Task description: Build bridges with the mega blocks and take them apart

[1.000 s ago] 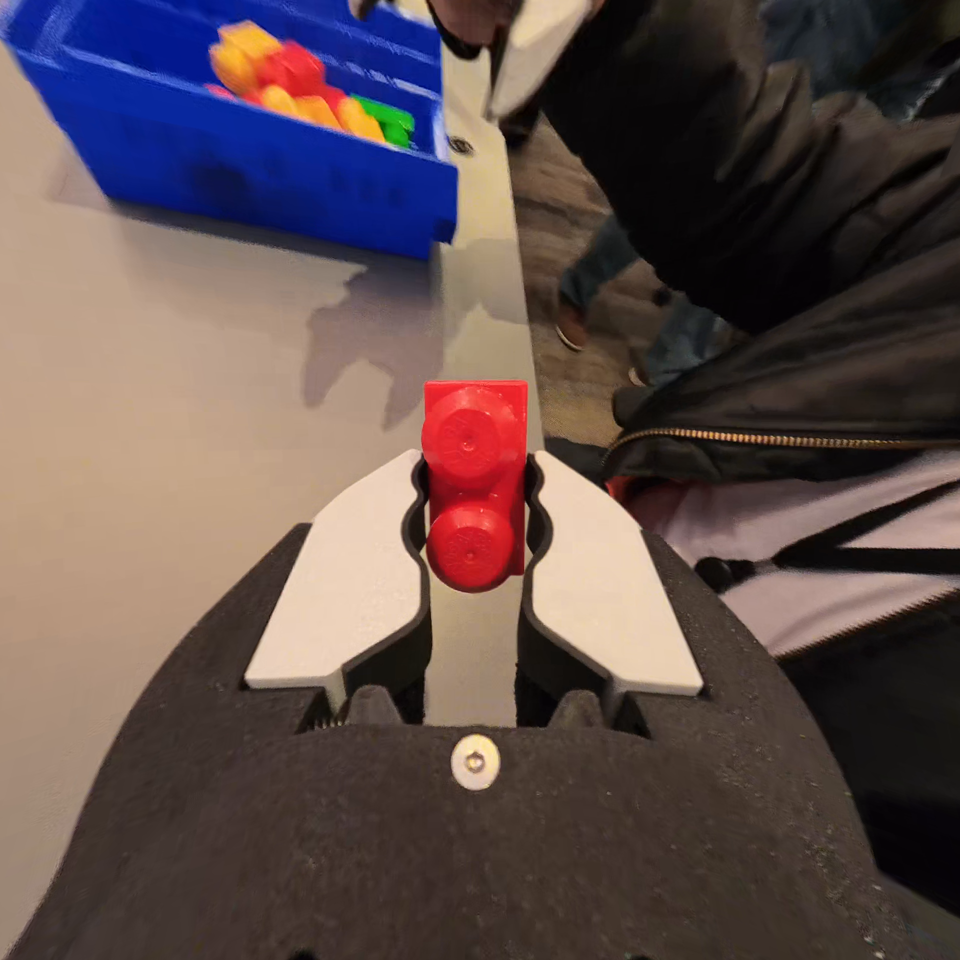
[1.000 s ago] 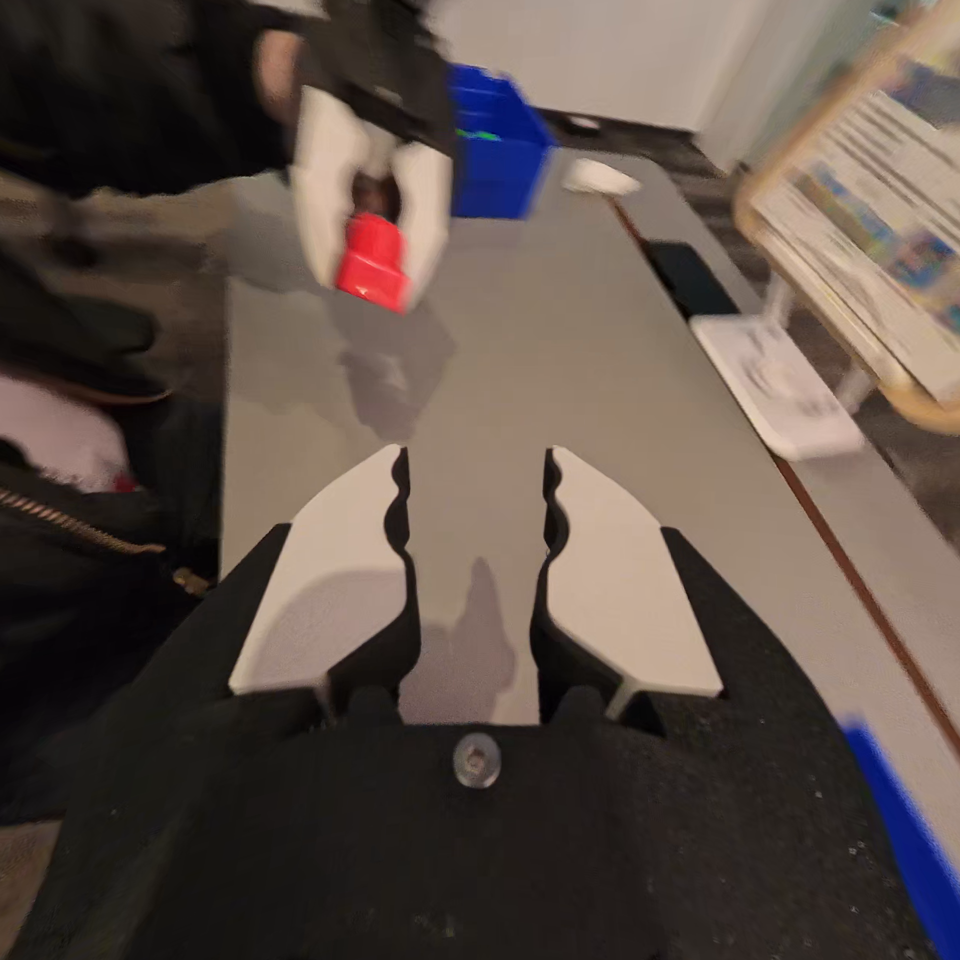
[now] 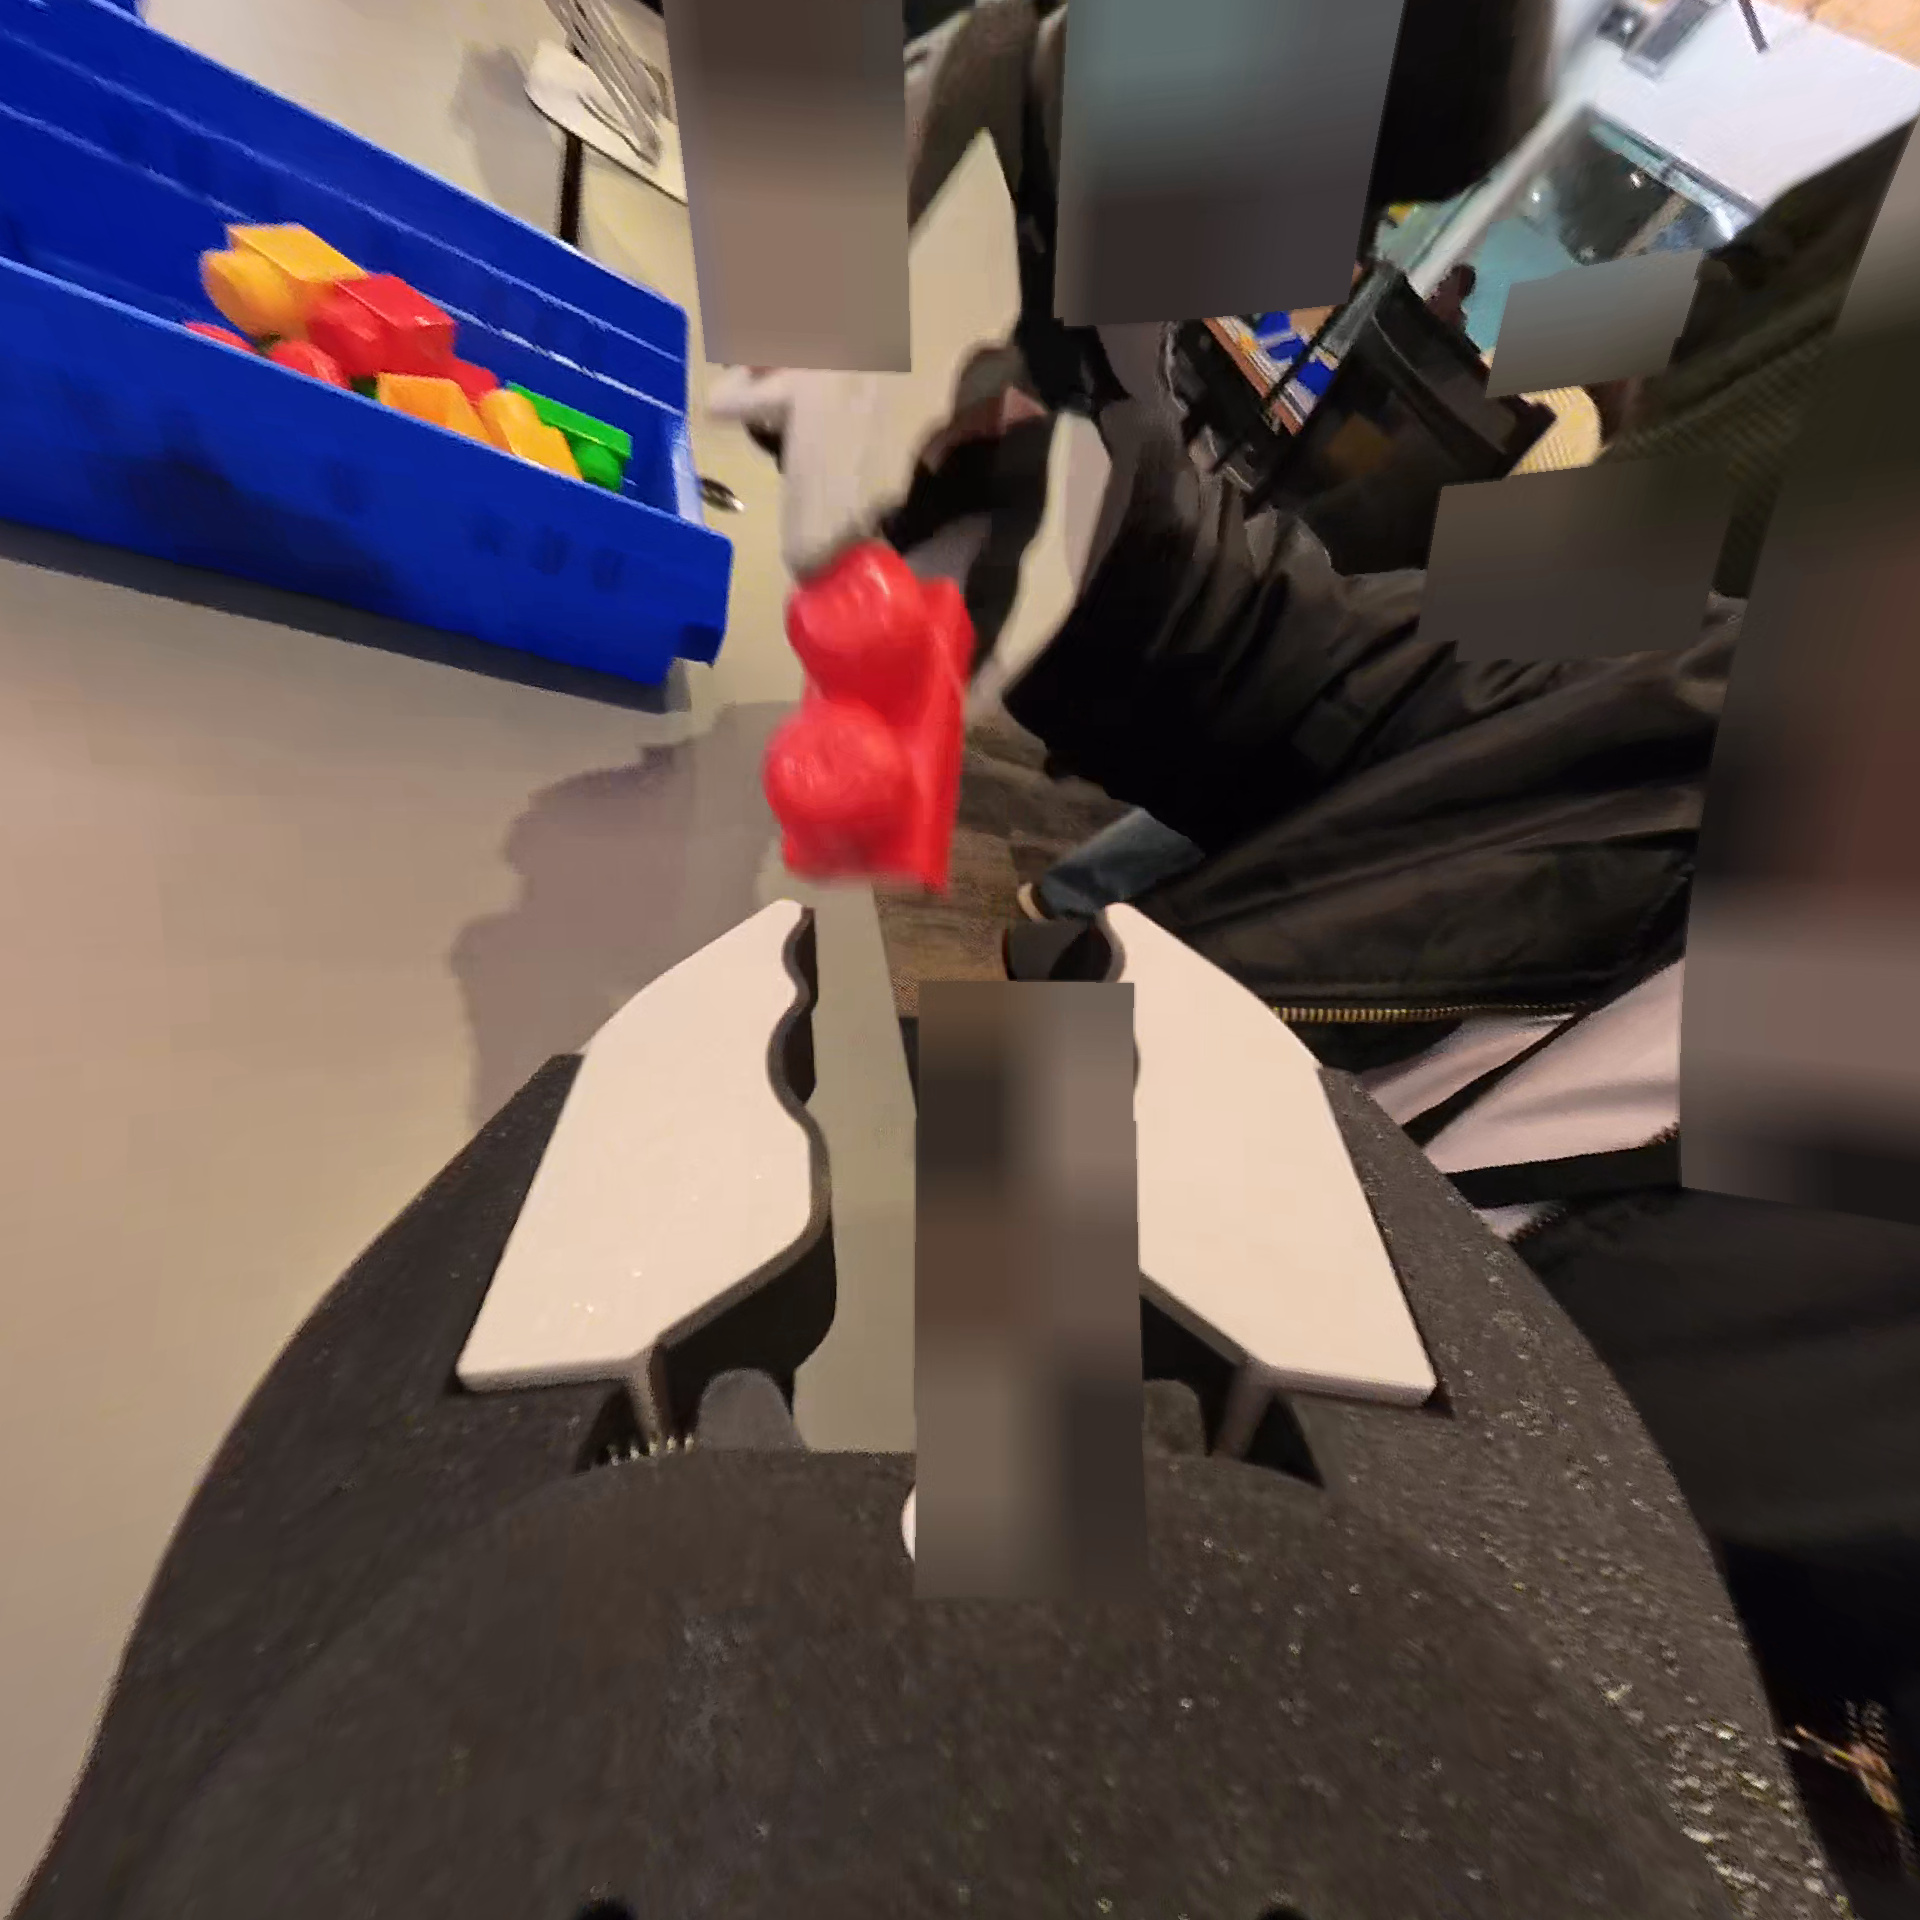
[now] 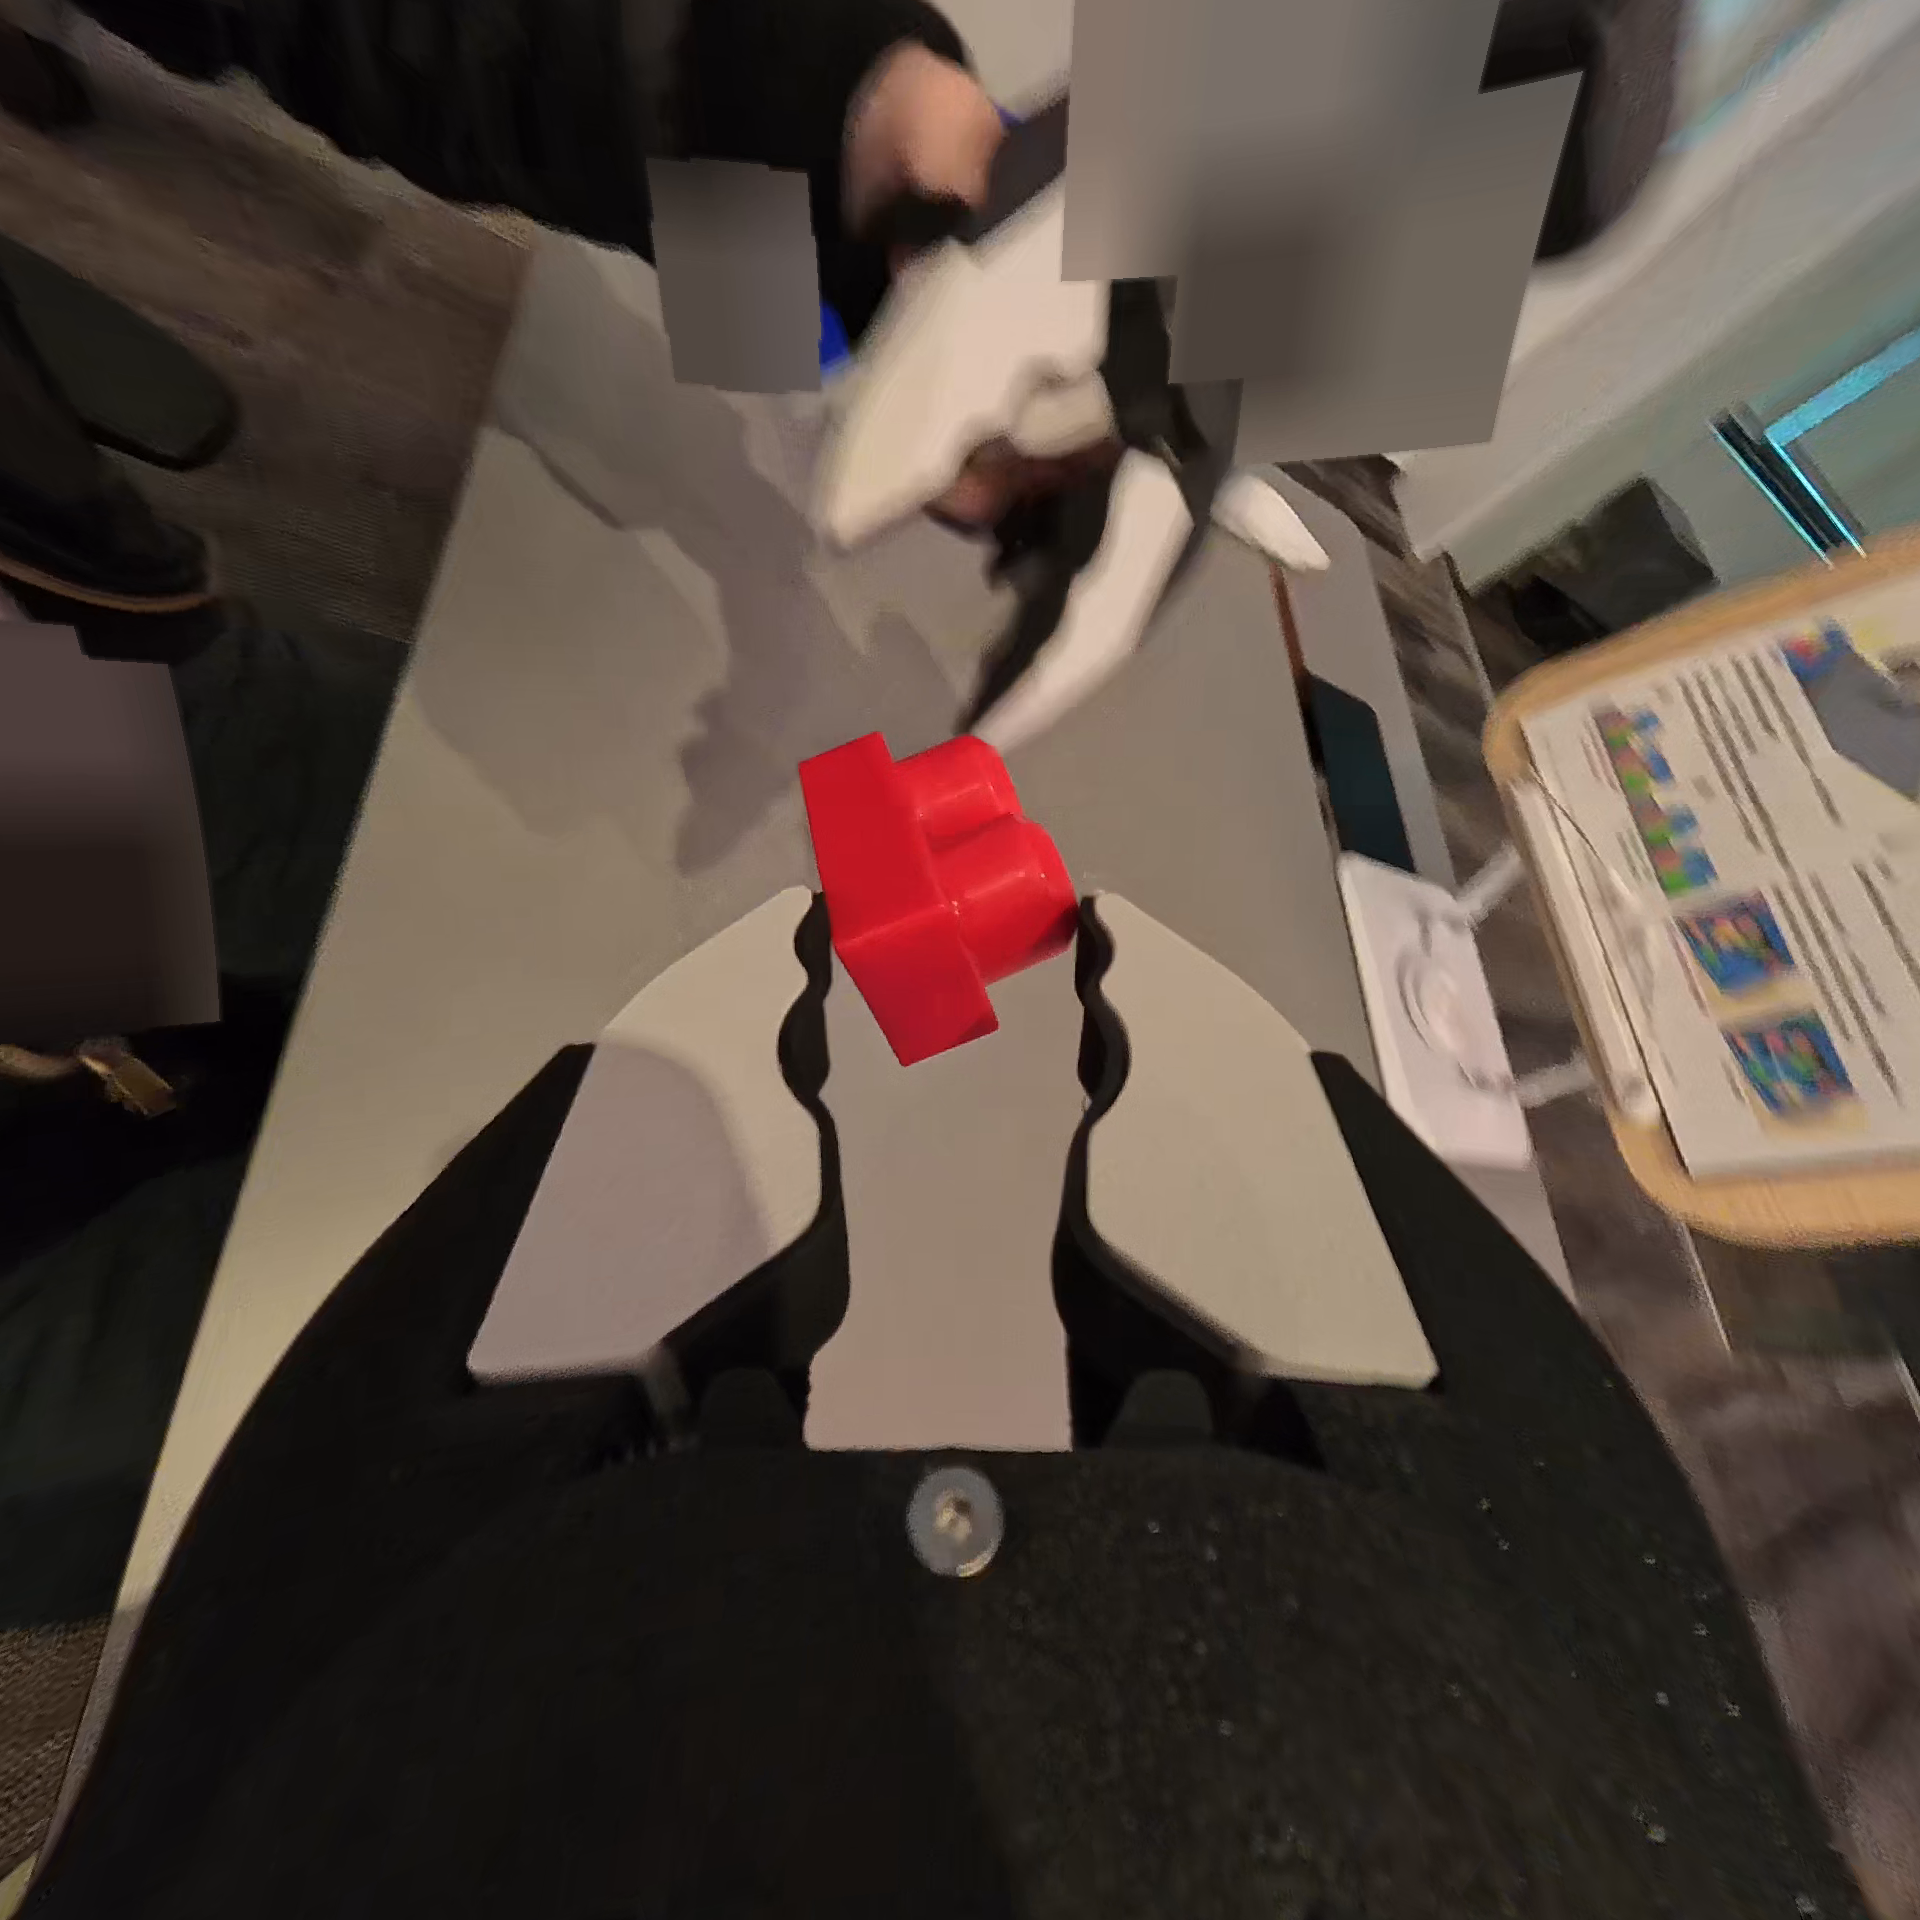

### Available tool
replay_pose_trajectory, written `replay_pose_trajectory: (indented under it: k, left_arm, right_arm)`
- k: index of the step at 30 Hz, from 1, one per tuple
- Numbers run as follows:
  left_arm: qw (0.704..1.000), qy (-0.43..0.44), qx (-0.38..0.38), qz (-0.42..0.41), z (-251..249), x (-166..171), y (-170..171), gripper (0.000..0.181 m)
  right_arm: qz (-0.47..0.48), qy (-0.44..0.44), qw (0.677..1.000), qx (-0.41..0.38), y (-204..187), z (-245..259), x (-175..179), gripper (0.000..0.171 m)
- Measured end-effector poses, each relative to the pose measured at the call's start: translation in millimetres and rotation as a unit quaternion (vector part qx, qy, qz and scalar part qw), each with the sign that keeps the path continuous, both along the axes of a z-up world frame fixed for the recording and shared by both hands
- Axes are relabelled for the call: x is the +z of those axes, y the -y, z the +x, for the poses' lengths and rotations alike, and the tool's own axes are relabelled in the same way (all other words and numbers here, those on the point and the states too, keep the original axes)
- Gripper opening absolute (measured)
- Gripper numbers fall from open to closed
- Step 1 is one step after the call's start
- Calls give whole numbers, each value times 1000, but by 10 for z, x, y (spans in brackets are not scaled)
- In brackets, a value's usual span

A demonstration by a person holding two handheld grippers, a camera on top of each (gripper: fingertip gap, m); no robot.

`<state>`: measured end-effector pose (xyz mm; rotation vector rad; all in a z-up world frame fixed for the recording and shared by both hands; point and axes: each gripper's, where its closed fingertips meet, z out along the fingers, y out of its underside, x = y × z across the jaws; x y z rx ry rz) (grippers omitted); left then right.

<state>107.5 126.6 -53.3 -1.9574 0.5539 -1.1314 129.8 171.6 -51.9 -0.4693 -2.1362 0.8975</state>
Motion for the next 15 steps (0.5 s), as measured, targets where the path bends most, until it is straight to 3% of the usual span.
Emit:
replay_pose_trajectory:
  k: [4, 8, 11, 15]
  left_arm:
    - [998, -32, 49, 19, -280, -55, 132, 50]
    - [992, -85, 90, 40, -501, -146, 293, 50]
    - [988, -90, 110, 53, -582, -116, 373, 51]
    - [986, -90, 126, 58, -629, -82, 450, 51]
  right_arm:
    - [-21, -4, 988, -154, -1123, 350, 88, 45]
    - [-72, 45, 932, -354, -2472, 934, -177, 45]
    - [-150, 58, 893, -421, -2920, 1167, -394, 45]
    - [-153, 98, 866, -467, -3161, 1202, -775, 45]
